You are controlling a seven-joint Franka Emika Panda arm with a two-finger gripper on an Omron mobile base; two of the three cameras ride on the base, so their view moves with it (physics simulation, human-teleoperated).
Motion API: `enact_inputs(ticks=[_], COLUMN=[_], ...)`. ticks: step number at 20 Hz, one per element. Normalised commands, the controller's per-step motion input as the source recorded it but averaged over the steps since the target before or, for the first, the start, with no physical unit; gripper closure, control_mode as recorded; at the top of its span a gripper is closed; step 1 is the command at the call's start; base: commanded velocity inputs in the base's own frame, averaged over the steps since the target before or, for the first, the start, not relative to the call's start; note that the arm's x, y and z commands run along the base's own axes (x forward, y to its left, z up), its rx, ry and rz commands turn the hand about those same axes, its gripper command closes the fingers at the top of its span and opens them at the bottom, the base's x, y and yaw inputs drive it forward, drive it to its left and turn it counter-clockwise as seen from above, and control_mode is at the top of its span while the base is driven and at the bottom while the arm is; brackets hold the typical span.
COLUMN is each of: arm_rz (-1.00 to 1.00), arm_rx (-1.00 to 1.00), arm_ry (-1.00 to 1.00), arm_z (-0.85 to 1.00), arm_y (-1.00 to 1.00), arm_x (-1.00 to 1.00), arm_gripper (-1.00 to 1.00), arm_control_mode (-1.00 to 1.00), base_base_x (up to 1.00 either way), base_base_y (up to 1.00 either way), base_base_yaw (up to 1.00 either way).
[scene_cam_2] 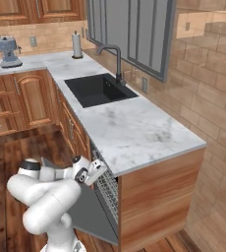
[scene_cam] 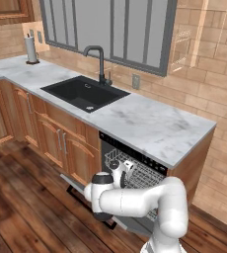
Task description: Open the dishwasher door and pull out the top rack.
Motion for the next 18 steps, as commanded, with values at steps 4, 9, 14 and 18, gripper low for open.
enact_inputs(ticks=[4, 9, 14, 18], arm_rz=[0.00, 0.00, 0.00, 0.00], arm_rx=[-0.29, -0.30, -0.26, -0.22], arm_ry=[-0.25, -0.26, -0.25, -0.13], arm_z=[-0.81, -0.87, -0.71, -0.54], arm_y=[0.00, 0.00, 0.03, 0.16], arm_x=[-0.08, -0.29, -0.57, -0.36], arm_gripper=[-1.00, -1.00, -1.00, -1.00], arm_control_mode=[-1.00, -1.00, -1.00, -1.00], base_base_x=[0.00, 0.00, 0.00, 0.00], base_base_y=[0.00, 0.00, 0.00, 0.00], base_base_yaw=[0.00, 0.00, 0.00, 0.00])
